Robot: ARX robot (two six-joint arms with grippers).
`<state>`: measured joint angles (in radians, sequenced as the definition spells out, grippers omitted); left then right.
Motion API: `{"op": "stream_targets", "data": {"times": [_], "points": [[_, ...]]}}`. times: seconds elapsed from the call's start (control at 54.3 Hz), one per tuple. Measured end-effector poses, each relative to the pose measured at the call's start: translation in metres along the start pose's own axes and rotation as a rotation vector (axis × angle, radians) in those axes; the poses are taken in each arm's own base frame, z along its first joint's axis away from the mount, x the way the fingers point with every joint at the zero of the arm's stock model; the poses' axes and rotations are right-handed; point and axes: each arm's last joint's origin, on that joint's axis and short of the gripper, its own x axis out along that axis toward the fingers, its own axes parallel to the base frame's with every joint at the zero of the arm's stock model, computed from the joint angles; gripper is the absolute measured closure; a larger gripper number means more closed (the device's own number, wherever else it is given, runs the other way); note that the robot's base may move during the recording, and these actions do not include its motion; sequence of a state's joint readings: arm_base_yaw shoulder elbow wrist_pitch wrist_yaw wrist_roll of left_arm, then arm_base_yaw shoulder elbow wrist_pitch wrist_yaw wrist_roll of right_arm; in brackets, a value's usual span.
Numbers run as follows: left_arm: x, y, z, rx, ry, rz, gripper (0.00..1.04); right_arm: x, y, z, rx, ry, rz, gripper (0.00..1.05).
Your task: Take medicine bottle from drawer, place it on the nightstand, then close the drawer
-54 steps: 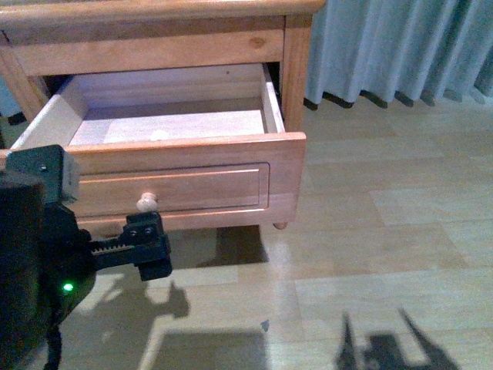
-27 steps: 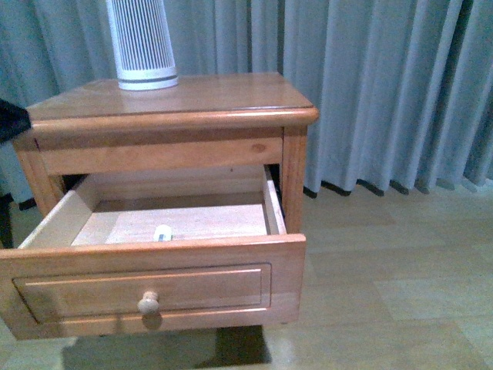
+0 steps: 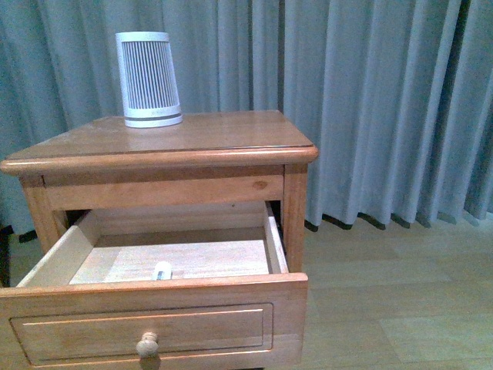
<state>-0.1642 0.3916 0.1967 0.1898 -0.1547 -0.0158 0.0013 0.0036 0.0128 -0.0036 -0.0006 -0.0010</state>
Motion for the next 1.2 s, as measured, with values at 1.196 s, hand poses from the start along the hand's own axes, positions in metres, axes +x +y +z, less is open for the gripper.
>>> {"op": "stream_targets", "data": {"times": [1.196], "points": [[-0.026,0.016,-0.049,0.005,-0.008,0.006,1.02,0.009,-0.001,0.012,0.224,0.347,0.179,0.07]]}}
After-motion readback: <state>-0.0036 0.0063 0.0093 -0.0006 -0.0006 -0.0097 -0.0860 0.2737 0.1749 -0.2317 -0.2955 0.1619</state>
